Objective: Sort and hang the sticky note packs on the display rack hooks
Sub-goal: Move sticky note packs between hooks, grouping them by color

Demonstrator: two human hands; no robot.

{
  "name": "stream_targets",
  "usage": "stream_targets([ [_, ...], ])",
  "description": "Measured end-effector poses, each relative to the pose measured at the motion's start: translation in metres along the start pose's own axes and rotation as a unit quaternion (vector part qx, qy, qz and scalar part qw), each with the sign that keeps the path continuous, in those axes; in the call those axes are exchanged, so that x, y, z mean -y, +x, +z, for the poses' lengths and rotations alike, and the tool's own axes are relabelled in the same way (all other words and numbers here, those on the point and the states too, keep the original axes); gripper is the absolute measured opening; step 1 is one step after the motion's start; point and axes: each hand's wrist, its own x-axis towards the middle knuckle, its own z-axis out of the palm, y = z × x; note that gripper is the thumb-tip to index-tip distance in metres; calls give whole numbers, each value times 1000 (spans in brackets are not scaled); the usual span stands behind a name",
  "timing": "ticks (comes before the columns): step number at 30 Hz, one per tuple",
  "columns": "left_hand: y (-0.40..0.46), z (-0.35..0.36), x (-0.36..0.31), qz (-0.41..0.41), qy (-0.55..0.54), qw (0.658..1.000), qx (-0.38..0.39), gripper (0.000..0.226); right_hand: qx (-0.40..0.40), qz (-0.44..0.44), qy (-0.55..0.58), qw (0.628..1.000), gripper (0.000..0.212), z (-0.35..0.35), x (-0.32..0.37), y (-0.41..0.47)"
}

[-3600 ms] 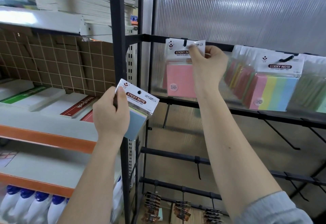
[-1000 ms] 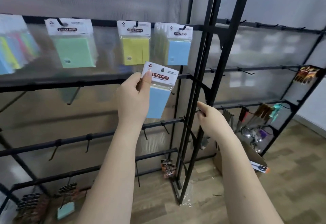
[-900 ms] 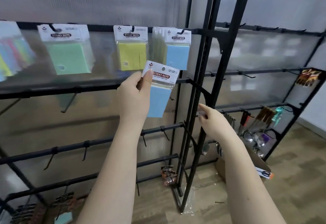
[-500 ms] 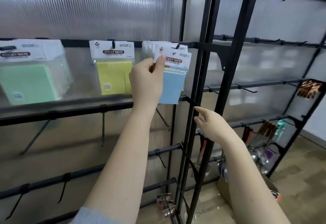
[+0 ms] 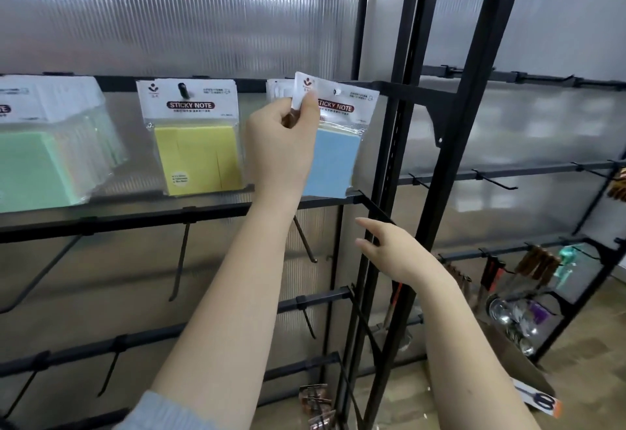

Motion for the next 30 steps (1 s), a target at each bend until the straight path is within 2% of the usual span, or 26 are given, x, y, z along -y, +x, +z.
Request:
stream_targets([
  [5, -6, 0, -6, -4, 33, 998, -48, 52, 21, -30, -4, 999, 52, -6, -3, 7],
  [12, -12, 5, -15, -9, 37, 997, -60, 55, 13, -71, 33, 997, 49, -8, -8, 8],
  [20, -10, 6, -5, -10, 152, 985, -77, 53, 1, -82, 60, 995, 48, -11, -11, 7],
  [22, -6, 5, -2, 9, 192, 978, -78, 49, -5, -84, 60, 995, 48, -12, -10, 7],
  [26, 1, 3, 5, 1, 192, 978, -78, 25, -18, -90, 60, 994, 46, -15, -9, 6],
  [30, -1, 3, 4, -2, 183, 979, -86, 20, -38, -98, 71, 992, 45, -17, -12, 6],
])
